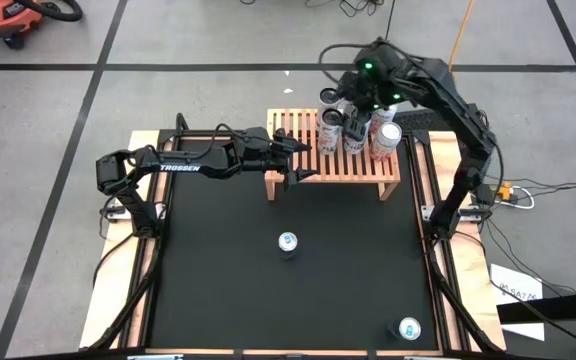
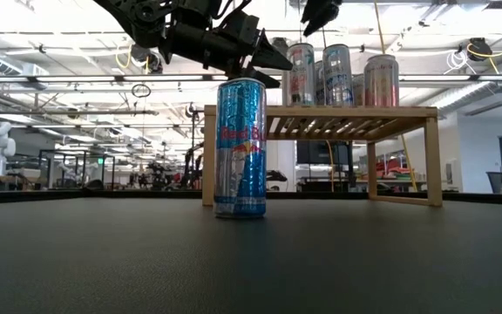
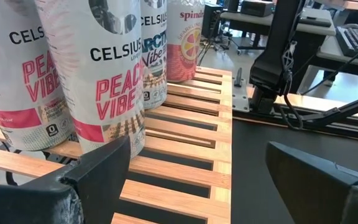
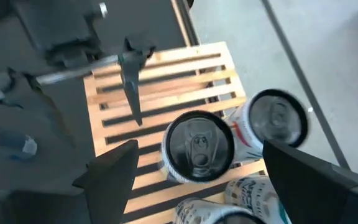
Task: Place canned beverage on shelf
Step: Put the top blue soda can on the shelf
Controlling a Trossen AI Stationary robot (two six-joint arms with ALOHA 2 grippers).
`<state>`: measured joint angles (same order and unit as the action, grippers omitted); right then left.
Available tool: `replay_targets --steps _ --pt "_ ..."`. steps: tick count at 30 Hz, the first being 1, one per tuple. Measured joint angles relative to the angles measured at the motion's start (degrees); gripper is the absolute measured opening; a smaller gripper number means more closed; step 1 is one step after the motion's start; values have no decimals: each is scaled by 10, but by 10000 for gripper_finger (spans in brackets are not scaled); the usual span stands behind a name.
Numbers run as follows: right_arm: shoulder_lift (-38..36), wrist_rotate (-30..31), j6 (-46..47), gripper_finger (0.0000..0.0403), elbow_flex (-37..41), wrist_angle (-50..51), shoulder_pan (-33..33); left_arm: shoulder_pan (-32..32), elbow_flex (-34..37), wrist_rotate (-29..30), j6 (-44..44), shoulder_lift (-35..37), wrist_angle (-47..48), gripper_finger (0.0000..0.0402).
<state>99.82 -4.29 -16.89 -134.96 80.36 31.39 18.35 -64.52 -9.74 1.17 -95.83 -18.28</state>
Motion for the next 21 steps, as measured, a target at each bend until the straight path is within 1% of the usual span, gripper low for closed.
replay_targets --steps 6,10,11,14,15,17,19,21 --pt "-47 -3 55 331 0 -23 -9 -1 0 0 0 5 7 370" --pt "-82 -33 91 331 0 -36 -17 -17 -1 7 -7 38 34 360" --pt "-90 -35 100 331 0 -37 -20 -23 -1 13 -15 50 45 354" --pt "-112 -34 118 331 0 -38 -34 -44 -1 60 -46 85 82 337" --pt "-119 -33 124 329 0 -39 -40 -50 -1 74 -48 97 101 332" --pt "-133 -33 136 325 5 -42 -55 -61 -1 94 -46 111 110 323" --pt "-150 -34 146 320 25 -48 -72 -71 -1 102 -45 127 133 317" --pt "-169 -33 156 316 64 -66 -91 -83 -1 112 -45 134 136 313"
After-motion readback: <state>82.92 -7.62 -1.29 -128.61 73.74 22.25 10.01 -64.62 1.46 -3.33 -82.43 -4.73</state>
